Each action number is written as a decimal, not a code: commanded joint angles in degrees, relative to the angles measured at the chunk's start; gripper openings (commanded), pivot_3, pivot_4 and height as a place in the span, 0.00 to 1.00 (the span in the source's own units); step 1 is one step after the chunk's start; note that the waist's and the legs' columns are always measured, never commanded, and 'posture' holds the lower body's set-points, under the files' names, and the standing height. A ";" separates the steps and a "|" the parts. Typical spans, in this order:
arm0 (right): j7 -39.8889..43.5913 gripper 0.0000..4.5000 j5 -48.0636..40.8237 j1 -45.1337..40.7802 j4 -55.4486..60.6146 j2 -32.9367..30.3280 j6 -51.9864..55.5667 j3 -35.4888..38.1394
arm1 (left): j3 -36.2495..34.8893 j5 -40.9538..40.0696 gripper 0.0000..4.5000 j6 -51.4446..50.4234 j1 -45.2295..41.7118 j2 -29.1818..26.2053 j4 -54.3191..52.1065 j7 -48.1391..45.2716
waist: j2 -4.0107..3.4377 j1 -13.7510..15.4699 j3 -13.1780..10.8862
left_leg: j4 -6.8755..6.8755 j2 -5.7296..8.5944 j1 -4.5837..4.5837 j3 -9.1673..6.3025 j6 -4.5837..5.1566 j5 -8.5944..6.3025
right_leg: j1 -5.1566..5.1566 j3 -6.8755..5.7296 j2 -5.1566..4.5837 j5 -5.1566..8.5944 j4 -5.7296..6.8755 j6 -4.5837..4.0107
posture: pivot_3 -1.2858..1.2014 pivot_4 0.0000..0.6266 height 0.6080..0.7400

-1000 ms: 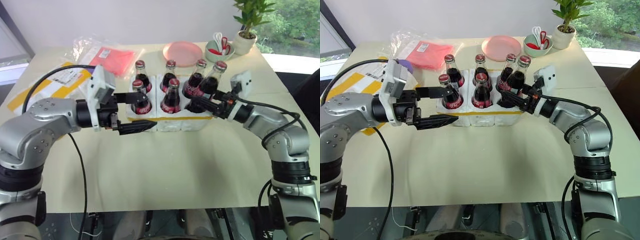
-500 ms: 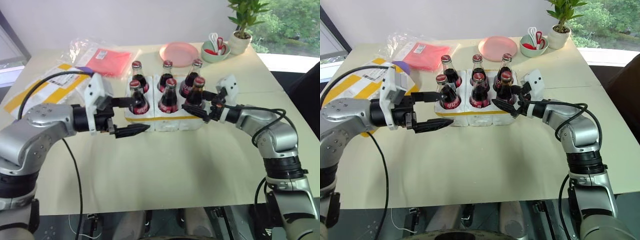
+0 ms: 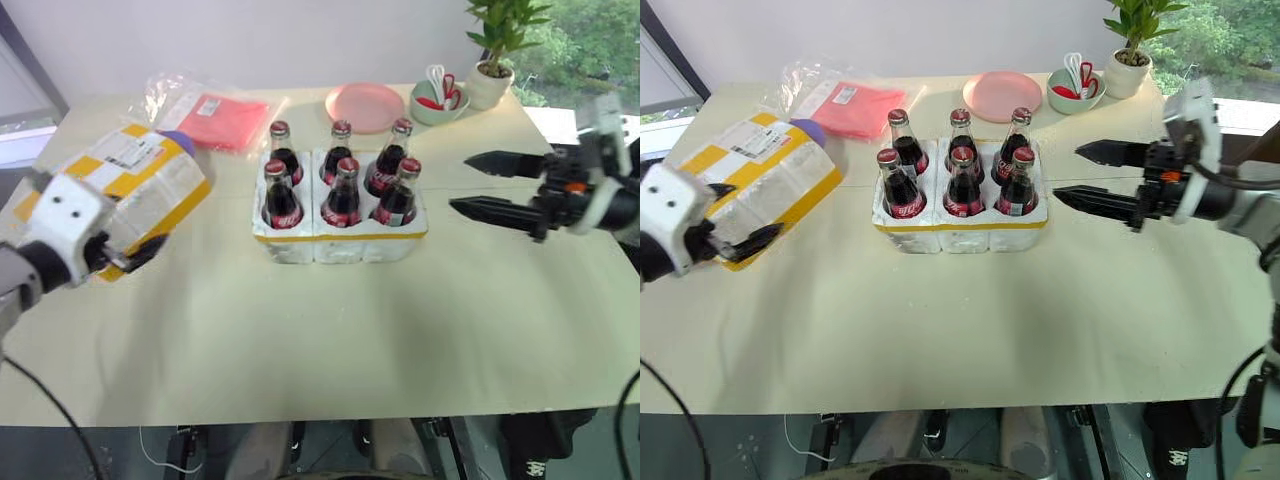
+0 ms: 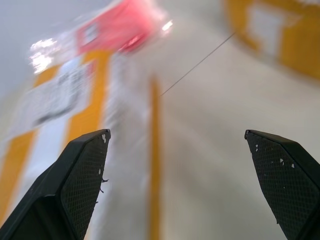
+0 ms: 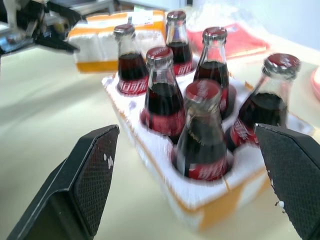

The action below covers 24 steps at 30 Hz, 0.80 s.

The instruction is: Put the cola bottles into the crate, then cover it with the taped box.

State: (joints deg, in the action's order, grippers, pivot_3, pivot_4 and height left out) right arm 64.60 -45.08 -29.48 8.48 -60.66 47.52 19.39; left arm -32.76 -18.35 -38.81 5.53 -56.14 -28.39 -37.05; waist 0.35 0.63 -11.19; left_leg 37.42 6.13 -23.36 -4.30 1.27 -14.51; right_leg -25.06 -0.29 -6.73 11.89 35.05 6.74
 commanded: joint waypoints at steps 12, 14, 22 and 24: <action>0.38 0.98 -0.94 -1.34 1.49 -1.33 -3.93 4.10 | 15.27 29.56 1.00 12.42 -1.71 -3.05 24.18 14.16 | 0.01 0.15 -0.01 | -0.06 0.02 -0.06 0.02 -0.17 -0.10 | -0.08 0.00 -0.06 -0.10 -0.02 0.18 | 0.52 0.24 1.00; -0.69 0.98 -1.67 -1.77 1.77 -1.22 -3.40 4.75 | 17.79 31.44 1.00 13.44 -3.57 -2.64 26.29 15.17 | 0.01 0.11 -0.01 | -0.11 0.01 -0.08 0.02 -0.17 -0.09 | -0.17 -0.01 -0.04 -0.11 0.01 0.19 | 0.52 0.24 1.00; -2.94 0.98 -3.35 -0.96 3.20 -1.86 -2.59 7.18 | 23.57 36.39 1.00 15.90 -8.42 -2.14 35.78 18.75 | 0.00 0.11 0.00 | -0.21 0.00 -0.09 0.05 -0.07 -0.02 | -0.25 0.00 -0.04 -0.12 0.04 0.19 | 0.52 0.24 1.00; -3.17 0.98 -3.47 -0.47 3.39 -2.17 -2.54 7.68 | 24.64 36.94 1.00 17.10 -9.81 -1.66 38.61 19.36 | 0.01 0.12 0.00 | -0.17 0.01 -0.08 0.05 -0.07 -0.02 | -0.23 -0.01 -0.05 -0.12 0.04 0.19 | 0.52 0.24 1.00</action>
State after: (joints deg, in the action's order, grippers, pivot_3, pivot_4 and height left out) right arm 61.72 -47.54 -29.60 10.10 -61.78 45.30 24.08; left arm -8.21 17.18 -22.87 -3.41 -57.80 8.87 -18.90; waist 0.35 0.75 -11.19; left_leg 37.27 6.15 -23.44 -4.24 1.20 -14.53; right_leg -25.29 -0.29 -6.78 11.77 35.10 6.93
